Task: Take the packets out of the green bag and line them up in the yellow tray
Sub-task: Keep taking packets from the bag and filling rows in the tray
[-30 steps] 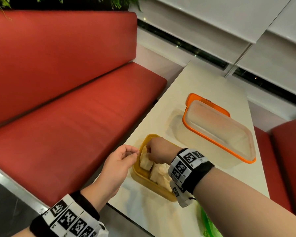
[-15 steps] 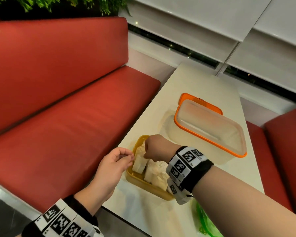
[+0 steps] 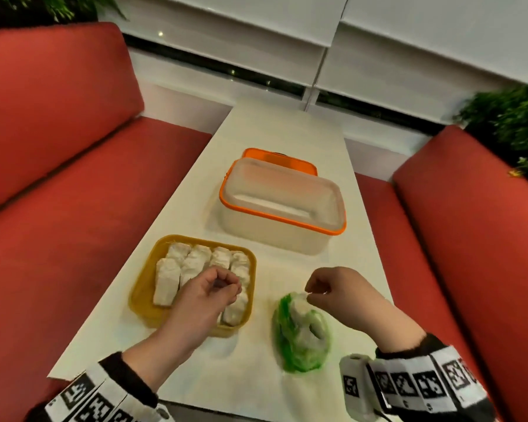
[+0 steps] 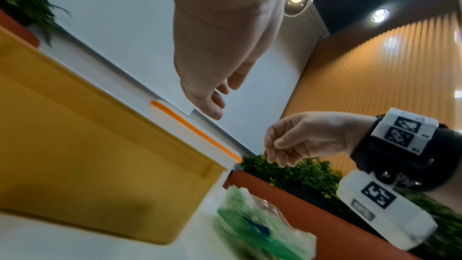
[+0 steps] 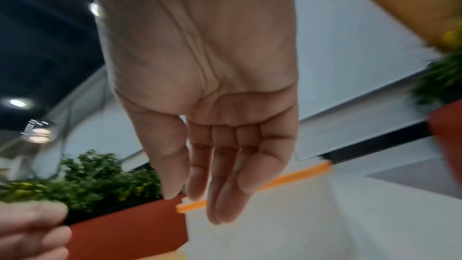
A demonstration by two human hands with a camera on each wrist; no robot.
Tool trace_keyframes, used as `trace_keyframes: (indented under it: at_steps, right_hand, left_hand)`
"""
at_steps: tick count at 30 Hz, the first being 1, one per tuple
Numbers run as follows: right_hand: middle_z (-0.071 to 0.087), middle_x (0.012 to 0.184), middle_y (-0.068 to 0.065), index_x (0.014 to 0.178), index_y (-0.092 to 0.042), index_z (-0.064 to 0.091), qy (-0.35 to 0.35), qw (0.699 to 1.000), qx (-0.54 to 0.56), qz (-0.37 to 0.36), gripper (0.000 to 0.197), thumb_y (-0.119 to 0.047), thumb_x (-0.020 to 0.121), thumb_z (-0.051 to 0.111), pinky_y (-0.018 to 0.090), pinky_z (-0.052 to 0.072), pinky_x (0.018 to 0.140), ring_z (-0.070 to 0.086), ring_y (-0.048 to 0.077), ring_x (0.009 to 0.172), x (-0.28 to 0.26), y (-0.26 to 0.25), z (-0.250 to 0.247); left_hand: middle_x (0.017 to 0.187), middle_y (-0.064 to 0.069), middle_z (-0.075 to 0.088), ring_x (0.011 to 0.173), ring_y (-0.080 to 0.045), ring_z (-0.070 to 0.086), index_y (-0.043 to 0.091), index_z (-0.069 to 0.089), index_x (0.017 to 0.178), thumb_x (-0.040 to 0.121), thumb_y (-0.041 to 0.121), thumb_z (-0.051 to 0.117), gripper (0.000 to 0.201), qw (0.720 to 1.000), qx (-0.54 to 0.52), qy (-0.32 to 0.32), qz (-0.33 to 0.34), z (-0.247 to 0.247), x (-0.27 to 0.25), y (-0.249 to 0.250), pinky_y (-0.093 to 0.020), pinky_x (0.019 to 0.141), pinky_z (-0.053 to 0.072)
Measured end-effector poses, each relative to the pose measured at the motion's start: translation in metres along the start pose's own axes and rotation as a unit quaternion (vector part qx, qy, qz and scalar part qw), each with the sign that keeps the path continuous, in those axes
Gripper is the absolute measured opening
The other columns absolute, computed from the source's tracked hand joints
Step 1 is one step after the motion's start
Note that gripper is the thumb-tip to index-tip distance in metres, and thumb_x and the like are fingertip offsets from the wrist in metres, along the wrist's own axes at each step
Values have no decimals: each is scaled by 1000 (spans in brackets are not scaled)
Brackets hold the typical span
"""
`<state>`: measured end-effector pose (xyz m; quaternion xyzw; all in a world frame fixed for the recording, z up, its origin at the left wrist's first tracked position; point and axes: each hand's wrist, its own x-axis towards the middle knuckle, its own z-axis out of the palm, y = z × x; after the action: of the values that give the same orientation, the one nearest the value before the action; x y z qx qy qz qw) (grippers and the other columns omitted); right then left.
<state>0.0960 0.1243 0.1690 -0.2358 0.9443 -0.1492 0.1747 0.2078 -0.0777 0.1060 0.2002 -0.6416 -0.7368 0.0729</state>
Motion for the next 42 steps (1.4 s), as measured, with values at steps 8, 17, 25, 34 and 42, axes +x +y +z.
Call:
trace_keyframes:
  at_steps: [8,17,25,34,42]
  right_hand:
    - [65,91,-8,96,-23,65,29,996,8,80,17,-22,79,59,26,46,71,59,13,83,-21,75,52]
    - [53,125,2,130,-18,51,88,995,39,36,46,-32,86,58,29,41,94,50,20,115,16,72,78]
    - [60,103,2,103,-18,67,100,995,12,-11,21,-24,87,56,35,41,82,51,24,100,33,65,85]
    - [65,74,-3,76,-25,62,81,983,164,-31,17,-12,86,60,16,42,65,57,11,72,19,74,61]
    - [61,74,-4,88,-15,69,-103,982,153,-42,13,-8,84,59,21,42,64,52,7,67,15,77,49]
  left_hand:
    - [105,9,63,102,-4,58,24,64,89,83,15,67,11,976,182,-116,11,77,-1,-16,-15,83,44]
    - [143,4,30,128,-10,36,19,34,139,83,23,65,63,922,369,-117,-3,108,13,-47,-12,96,27]
    - [149,3,26,135,-12,31,16,26,146,74,19,74,87,907,402,-122,-13,106,18,-56,-14,104,25]
    - [150,3,25,136,-13,31,16,24,147,72,27,78,93,913,394,-107,-17,102,21,-54,-22,110,28]
    - [151,3,23,137,-12,28,16,21,148,70,31,79,99,912,395,-114,2,103,20,-56,-14,105,23]
